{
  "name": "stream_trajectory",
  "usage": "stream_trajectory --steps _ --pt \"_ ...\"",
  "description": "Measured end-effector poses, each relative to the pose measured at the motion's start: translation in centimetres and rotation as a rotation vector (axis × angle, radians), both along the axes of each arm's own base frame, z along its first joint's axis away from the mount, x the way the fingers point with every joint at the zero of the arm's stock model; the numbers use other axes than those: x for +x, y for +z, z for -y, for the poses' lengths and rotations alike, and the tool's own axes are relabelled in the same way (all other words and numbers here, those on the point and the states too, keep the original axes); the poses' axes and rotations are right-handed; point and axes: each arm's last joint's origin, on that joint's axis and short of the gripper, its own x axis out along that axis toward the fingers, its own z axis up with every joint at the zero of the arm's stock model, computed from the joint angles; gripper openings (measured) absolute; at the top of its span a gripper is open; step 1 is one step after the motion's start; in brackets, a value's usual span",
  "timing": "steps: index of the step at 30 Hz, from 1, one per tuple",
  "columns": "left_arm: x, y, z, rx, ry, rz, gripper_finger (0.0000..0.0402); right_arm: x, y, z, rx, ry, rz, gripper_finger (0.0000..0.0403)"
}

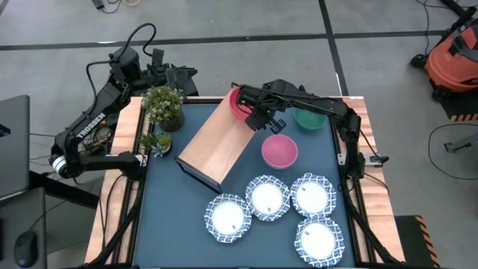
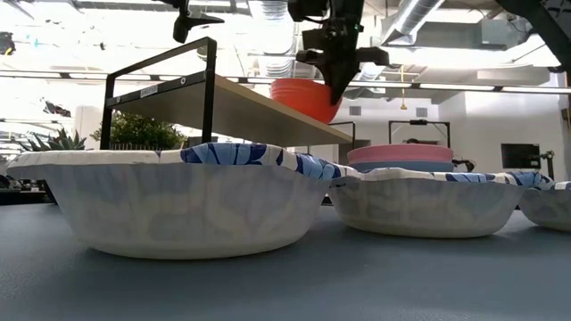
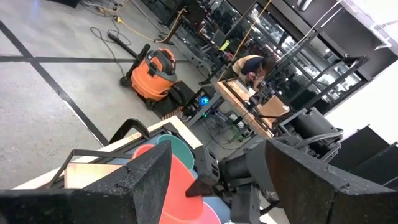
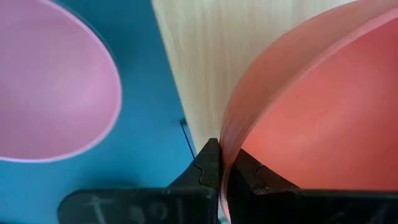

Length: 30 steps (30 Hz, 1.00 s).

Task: Place and stack bowls onto a shelf
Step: Put the orange bowl on the shelf

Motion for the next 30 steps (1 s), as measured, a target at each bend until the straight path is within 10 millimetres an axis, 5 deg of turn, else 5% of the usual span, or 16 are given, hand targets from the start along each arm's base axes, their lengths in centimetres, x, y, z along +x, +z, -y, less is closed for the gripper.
stream_trajectory --steps 19,30 --pt "0.0 0.0 0.0 0.011 0.000 -0.004 0.0243 -0.3 0.0 1.1 0.011 -0.075 0.030 0.0058" --pt "0.0 0.0 0.0 0.029 -0.004 -0.011 0.0243 0.2 0.2 1.7 0.020 -0.112 0.115 0.0150"
